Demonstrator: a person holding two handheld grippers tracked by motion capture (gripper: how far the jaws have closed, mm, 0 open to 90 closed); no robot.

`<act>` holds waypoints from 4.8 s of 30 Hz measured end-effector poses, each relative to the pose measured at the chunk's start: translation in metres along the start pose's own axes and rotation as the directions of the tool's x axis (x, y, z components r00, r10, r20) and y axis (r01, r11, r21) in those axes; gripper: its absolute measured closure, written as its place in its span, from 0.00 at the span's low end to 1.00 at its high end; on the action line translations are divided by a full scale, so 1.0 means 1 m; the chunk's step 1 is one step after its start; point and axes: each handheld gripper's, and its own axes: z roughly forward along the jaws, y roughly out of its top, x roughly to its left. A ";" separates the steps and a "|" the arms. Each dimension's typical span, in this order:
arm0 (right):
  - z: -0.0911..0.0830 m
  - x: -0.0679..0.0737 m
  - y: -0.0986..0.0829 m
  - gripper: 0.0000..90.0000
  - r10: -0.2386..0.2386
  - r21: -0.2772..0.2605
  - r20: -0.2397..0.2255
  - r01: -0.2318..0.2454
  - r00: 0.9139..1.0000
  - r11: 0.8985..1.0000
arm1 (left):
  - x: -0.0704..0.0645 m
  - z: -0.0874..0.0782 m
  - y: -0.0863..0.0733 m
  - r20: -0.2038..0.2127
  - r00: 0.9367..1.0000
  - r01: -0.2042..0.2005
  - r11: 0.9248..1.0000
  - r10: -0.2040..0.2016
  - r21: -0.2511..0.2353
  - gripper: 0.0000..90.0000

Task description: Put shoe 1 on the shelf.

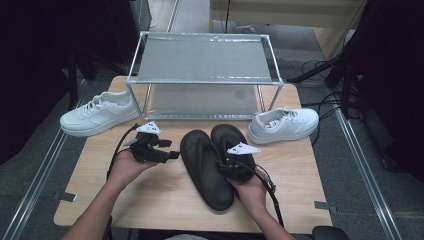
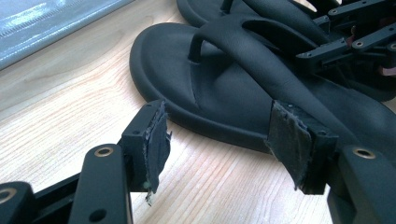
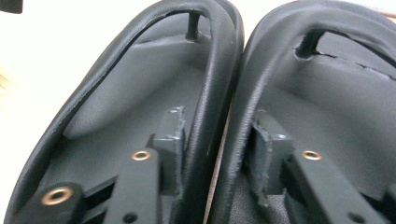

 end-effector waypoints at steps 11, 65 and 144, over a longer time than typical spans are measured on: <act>-0.004 -0.005 0.000 0.82 0.051 -0.002 -0.009 -0.051 0.999 0.999 | 0.006 -0.003 -0.001 -0.003 1.000 0.014 1.000 -0.014 -0.006 0.43; 0.073 -0.049 0.116 0.83 0.118 -0.065 0.050 -0.115 0.992 0.991 | -0.007 -0.021 -0.027 -0.044 0.999 0.022 0.999 -0.023 -0.039 0.41; 0.014 -0.044 0.053 0.97 -0.001 -0.010 -0.150 0.000 0.989 1.000 | 0.032 -0.031 0.082 0.009 0.999 -0.043 0.996 0.043 -0.073 1.00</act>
